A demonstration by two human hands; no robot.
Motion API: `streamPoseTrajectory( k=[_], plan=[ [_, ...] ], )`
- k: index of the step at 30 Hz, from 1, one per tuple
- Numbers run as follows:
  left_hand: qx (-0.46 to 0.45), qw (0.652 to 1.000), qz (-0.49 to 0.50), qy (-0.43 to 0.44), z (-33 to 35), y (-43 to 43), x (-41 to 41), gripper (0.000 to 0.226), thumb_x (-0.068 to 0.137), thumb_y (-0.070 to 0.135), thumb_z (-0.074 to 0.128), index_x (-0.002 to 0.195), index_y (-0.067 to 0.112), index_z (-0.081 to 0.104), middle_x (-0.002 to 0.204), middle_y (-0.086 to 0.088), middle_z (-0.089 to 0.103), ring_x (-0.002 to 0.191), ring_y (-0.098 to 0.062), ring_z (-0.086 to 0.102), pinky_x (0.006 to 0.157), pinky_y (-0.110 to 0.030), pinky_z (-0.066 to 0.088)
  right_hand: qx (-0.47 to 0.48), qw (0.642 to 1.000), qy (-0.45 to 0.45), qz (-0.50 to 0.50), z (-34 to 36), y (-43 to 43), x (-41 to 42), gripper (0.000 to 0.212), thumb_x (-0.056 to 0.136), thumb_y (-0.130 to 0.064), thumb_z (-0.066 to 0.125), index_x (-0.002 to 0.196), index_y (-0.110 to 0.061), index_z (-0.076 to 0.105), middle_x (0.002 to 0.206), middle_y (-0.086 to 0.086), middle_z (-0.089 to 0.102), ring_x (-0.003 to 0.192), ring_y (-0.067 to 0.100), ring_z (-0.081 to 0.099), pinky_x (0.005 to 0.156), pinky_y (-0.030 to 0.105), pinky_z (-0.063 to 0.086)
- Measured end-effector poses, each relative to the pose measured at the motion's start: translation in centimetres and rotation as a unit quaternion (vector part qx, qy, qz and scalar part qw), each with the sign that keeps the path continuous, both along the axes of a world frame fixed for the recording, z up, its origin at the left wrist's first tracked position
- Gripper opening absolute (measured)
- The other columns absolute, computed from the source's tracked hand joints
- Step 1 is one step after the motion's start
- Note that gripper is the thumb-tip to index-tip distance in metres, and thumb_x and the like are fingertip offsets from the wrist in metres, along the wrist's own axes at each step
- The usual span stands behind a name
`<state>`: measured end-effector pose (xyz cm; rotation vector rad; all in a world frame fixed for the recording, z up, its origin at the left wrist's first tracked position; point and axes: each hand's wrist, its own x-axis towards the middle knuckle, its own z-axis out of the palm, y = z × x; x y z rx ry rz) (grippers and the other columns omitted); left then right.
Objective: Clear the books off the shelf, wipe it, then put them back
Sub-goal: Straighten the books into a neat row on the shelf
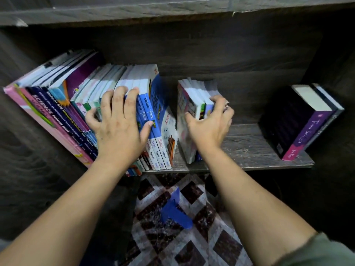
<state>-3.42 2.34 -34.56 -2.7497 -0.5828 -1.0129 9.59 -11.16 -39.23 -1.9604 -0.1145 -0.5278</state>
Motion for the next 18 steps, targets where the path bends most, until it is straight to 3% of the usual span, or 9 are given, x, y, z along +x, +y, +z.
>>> streamPoseTrajectory(
  k=[6, 10, 13, 15, 18],
  plan=[
    [0.015, 1.000, -0.005, 0.005, -0.2, 0.4, -0.3, 0.082, 0.079, 0.045, 0.068, 0.146, 0.019, 0.029, 0.146, -0.005, 0.032, 0.136, -0.028, 0.026, 0.099, -0.052, 0.024, -0.016, 0.995, -0.017, 0.096, -0.6, 4.1, -2.5, 0.079, 0.066, -0.052, 0.079, 0.131, -0.029, 0.040, 0.129, 0.007, 0.041, 0.115, 0.028, 0.043, 0.101, 0.037, 0.037],
    [0.016, 1.000, -0.014, 0.010, -0.1, 0.7, -0.6, 0.088, 0.073, 0.041, 0.074, 0.145, 0.019, 0.030, 0.146, -0.005, 0.032, 0.136, -0.027, 0.026, 0.099, -0.052, 0.024, 0.000, 0.971, -0.021, 0.239, -2.4, 1.0, -2.5, 0.111, 0.067, -0.061, 0.077, 0.150, -0.036, 0.007, 0.152, -0.001, 0.023, 0.139, 0.015, 0.026, 0.114, 0.034, 0.023],
    [0.018, 1.000, -0.020, 0.015, 0.1, 1.0, -0.8, 0.091, 0.071, 0.041, 0.077, 0.146, 0.020, 0.030, 0.146, -0.004, 0.033, 0.136, -0.026, 0.027, 0.099, -0.050, 0.024, -0.024, 0.943, 0.108, 0.313, -6.8, -1.6, -0.9, 0.133, 0.047, -0.064, 0.088, 0.147, -0.049, 0.000, 0.158, -0.010, 0.018, 0.144, 0.010, 0.023, 0.117, 0.039, 0.022],
    [0.015, 0.999, -0.022, 0.018, 0.1, 1.0, -0.9, 0.094, 0.069, 0.042, 0.079, 0.145, 0.021, 0.030, 0.146, -0.003, 0.032, 0.136, -0.026, 0.027, 0.099, -0.050, 0.024, -0.019, 0.925, 0.187, 0.330, -8.9, -2.6, 0.8, 0.143, 0.036, -0.064, 0.092, 0.148, -0.048, 0.006, 0.154, -0.008, 0.030, 0.139, 0.012, 0.035, 0.116, 0.047, 0.029],
    [-0.004, 1.000, -0.019, 0.022, -0.1, 0.8, -0.6, 0.102, 0.063, 0.048, 0.082, 0.145, 0.023, 0.027, 0.147, -0.003, 0.028, 0.136, -0.026, 0.024, 0.097, -0.049, 0.024, -0.023, 0.894, 0.235, 0.382, -9.5, -2.7, 3.3, 0.153, 0.033, -0.049, 0.099, 0.151, -0.040, 0.002, 0.151, -0.008, 0.037, 0.135, 0.007, 0.041, 0.115, 0.046, 0.032]
  ],
)
